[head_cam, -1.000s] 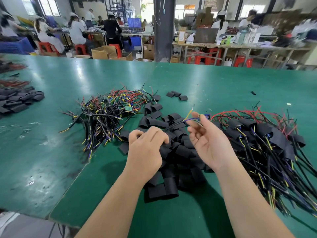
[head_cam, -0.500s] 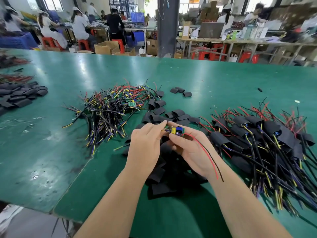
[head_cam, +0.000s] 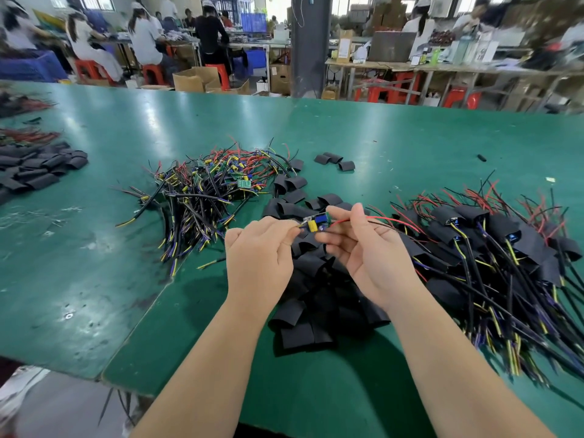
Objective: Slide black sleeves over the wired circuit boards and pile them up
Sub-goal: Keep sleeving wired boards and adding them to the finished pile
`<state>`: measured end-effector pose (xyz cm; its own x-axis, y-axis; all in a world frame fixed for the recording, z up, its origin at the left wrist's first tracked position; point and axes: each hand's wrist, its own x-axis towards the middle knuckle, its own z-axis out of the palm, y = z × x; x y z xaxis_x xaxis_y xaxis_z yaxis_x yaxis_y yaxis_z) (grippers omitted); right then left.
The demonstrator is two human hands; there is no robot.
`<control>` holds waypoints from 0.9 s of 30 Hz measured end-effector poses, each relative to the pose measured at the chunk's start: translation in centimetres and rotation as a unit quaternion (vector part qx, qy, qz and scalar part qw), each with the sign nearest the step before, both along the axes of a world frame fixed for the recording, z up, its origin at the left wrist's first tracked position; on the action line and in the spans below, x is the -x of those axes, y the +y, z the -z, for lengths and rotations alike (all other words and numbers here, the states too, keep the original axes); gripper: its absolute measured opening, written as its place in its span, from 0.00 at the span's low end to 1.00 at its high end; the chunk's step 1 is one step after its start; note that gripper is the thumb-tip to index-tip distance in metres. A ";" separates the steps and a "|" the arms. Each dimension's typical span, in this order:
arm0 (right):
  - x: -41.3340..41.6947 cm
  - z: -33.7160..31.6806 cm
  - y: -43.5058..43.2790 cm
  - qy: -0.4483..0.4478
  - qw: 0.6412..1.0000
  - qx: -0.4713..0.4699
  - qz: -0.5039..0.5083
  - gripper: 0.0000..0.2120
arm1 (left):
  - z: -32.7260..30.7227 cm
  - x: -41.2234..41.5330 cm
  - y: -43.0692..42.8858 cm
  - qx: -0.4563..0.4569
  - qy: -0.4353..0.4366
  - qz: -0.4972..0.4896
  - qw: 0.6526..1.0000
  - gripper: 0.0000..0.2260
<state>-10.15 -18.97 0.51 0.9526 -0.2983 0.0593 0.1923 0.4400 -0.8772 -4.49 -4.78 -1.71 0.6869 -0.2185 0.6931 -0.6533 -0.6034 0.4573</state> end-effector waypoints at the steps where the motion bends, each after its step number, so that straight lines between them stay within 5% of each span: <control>1: 0.0 0.0 0.0 0.000 1.000 0.005 0.009 0.17 | 0.0 -0.1 0.0 -0.001 0.000 -0.014 1.000 0.08; 10: 0.5 -0.5 -3.9 0.030 0.967 -0.152 0.202 0.16 | 0.1 -1.4 1.7 0.069 0.051 -0.145 0.986 0.12; 12: 0.5 -0.4 -4.2 0.057 0.967 -0.073 0.236 0.08 | 0.2 -1.7 1.9 0.098 0.066 -0.180 0.976 0.11; 14: 0.2 -0.3 -3.7 0.100 0.958 0.125 0.237 0.10 | 0.2 -1.9 1.9 0.112 0.069 -0.196 0.972 0.11; 18: -1.9 -0.5 -0.4 0.108 0.781 0.597 0.146 0.09 | 0.5 -2.1 1.9 0.115 0.069 -0.196 0.971 0.11; 24: -8.7 -0.4 2.3 0.127 0.572 0.809 0.052 0.12 | 0.5 -2.1 1.8 0.123 0.070 -0.189 0.972 0.10; 27: -10.9 -0.2 2.7 0.234 0.549 0.803 -0.008 0.15 | 0.6 -2.2 1.8 0.123 0.069 -0.186 0.972 0.09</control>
